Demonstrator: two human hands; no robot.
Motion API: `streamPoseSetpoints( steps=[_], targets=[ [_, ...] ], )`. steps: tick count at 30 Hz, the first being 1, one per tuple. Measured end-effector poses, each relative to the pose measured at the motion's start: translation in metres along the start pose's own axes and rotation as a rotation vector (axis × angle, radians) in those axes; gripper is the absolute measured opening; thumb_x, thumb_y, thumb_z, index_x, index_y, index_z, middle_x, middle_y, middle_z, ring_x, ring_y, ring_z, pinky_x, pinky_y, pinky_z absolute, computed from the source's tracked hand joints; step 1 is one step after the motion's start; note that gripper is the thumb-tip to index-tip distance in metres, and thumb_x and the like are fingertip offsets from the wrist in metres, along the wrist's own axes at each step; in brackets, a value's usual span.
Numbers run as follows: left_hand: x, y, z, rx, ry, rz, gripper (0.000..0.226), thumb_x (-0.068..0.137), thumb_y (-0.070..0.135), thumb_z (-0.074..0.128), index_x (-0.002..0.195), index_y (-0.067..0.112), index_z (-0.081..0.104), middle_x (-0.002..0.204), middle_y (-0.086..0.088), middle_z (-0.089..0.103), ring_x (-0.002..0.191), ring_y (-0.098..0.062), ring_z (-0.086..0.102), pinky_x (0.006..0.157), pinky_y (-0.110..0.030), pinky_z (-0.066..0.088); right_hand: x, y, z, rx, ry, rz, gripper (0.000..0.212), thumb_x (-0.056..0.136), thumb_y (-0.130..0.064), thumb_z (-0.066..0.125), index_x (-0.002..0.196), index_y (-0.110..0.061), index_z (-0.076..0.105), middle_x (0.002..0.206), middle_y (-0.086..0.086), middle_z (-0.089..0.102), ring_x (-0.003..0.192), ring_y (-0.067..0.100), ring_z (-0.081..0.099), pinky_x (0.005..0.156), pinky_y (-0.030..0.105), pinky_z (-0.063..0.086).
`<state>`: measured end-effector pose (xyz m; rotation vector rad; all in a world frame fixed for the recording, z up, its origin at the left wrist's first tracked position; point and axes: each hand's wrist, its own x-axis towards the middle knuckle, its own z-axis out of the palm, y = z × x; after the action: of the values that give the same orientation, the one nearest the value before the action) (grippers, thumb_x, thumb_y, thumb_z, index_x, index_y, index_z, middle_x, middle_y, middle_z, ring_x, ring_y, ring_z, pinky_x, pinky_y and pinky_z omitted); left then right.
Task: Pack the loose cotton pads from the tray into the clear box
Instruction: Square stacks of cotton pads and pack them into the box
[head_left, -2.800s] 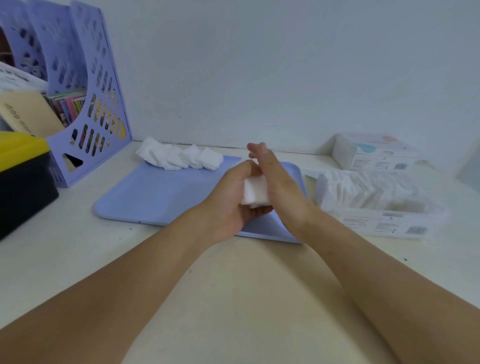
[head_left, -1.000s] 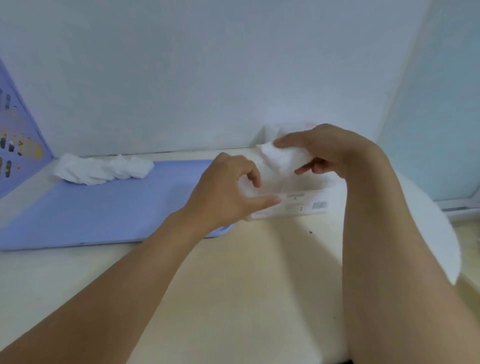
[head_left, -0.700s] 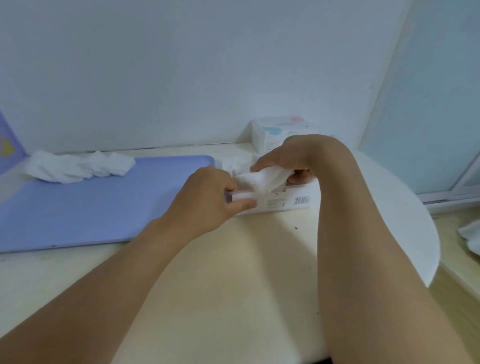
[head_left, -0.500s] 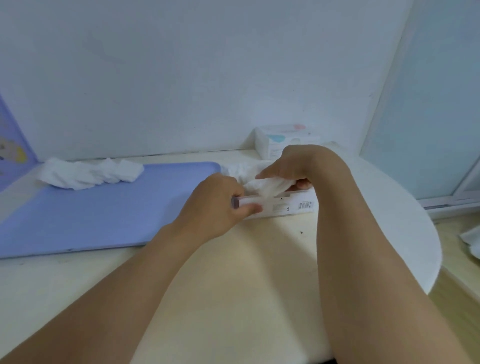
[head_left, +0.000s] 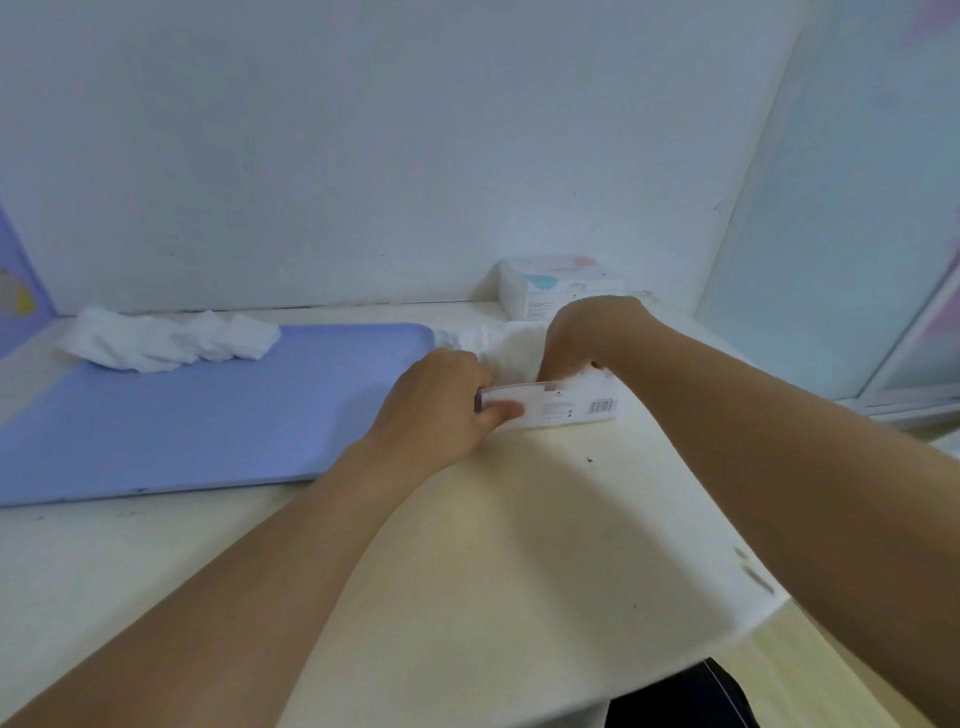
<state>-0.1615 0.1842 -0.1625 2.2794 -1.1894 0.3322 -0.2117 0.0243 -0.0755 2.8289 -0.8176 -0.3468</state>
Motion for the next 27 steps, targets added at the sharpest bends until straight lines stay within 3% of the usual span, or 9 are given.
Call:
streamPoseSetpoints(
  steps=[2,6,8,11,15,19,21,24,27],
  targets=[
    [0.001,0.000,0.001,0.011,-0.004,-0.013,0.049,0.087,0.048,0.072,0.059,0.020,0.043,0.062,0.004,0.047,0.056,-0.015,0.042,0.053,-0.034,0.031,0.005,-0.001,0.001,-0.048,0.037,0.015,0.026,0.085,-0.046,0.065,0.079,-0.023,0.054,0.083,-0.006,0.059,0.073,0.017,0.057,0.079,0.032,0.045],
    [0.003,-0.001,0.001,0.011,-0.001,-0.007,0.049,0.087,0.048,0.072,0.059,0.020,0.043,0.062,0.003,0.048,0.056,-0.012,0.042,0.053,-0.033,0.033,0.013,-0.003,0.000,-0.046,-0.034,0.004,0.024,0.088,-0.040,0.065,0.081,-0.021,0.052,0.084,-0.002,0.056,0.092,0.026,0.061,0.086,0.036,0.050],
    [0.002,-0.001,0.000,0.009,-0.004,-0.001,0.050,0.087,0.047,0.072,0.058,0.020,0.041,0.061,0.004,0.045,0.055,-0.009,0.040,0.053,-0.034,0.030,0.014,-0.003,0.006,-0.009,0.025,-0.014,0.020,0.086,-0.032,0.067,0.078,-0.019,0.054,0.081,0.000,0.055,0.082,0.023,0.059,0.081,0.033,0.050],
    [0.002,-0.001,0.000,0.004,0.002,0.022,0.053,0.088,0.046,0.072,0.055,0.023,0.037,0.062,0.007,0.042,0.055,-0.008,0.038,0.053,-0.033,0.026,0.009,0.003,0.018,0.115,0.203,0.011,0.020,0.080,-0.028,0.070,0.075,-0.018,0.053,0.079,-0.001,0.053,0.065,0.015,0.049,0.062,0.027,0.039],
    [0.001,-0.005,0.003,-0.033,0.027,0.052,0.053,0.087,0.043,0.072,0.056,0.026,0.034,0.063,0.007,0.041,0.056,-0.008,0.038,0.054,-0.036,0.032,0.002,0.008,0.017,0.245,0.272,0.016,0.052,0.068,-0.056,0.082,0.074,-0.020,0.044,0.081,-0.002,0.050,0.071,0.018,0.051,0.062,0.029,0.038],
    [0.001,-0.008,0.004,-0.025,0.038,0.067,0.051,0.088,0.045,0.072,0.057,0.026,0.036,0.065,0.007,0.041,0.057,-0.007,0.039,0.056,-0.036,0.036,0.002,-0.001,0.011,0.210,0.245,0.008,0.045,0.070,-0.046,0.085,0.076,-0.020,0.048,0.079,-0.003,0.053,0.066,0.015,0.050,0.057,0.026,0.035],
    [-0.003,-0.006,0.000,-0.107,0.028,0.062,0.043,0.090,0.050,0.069,0.063,0.024,0.047,0.070,0.008,0.048,0.060,-0.008,0.047,0.058,-0.033,0.040,-0.007,-0.008,-0.002,0.120,0.245,-0.006,0.038,0.074,-0.041,0.085,0.075,-0.018,0.055,0.075,-0.004,0.060,0.069,0.016,0.057,0.062,0.028,0.041],
    [-0.003,-0.010,-0.029,-0.447,0.182,-0.123,0.035,0.092,0.056,0.061,0.079,0.024,0.064,0.086,0.007,0.064,0.069,-0.012,0.064,0.068,-0.031,0.055,-0.026,-0.031,-0.035,0.118,0.399,-0.092,0.029,0.085,-0.028,0.077,0.080,-0.013,0.053,0.072,-0.001,0.051,0.079,0.024,0.057,0.070,0.033,0.042],
    [0.008,-0.052,-0.076,-0.636,0.467,-0.403,0.031,0.097,0.040,0.059,0.087,0.013,0.069,0.086,0.002,0.070,0.069,-0.018,0.068,0.072,-0.045,0.062,-0.028,-0.084,-0.051,0.498,0.427,-0.348,0.013,0.088,-0.017,0.062,0.090,-0.006,0.067,0.074,0.007,0.064,0.079,0.030,0.069,0.061,0.033,0.052]
  ],
)
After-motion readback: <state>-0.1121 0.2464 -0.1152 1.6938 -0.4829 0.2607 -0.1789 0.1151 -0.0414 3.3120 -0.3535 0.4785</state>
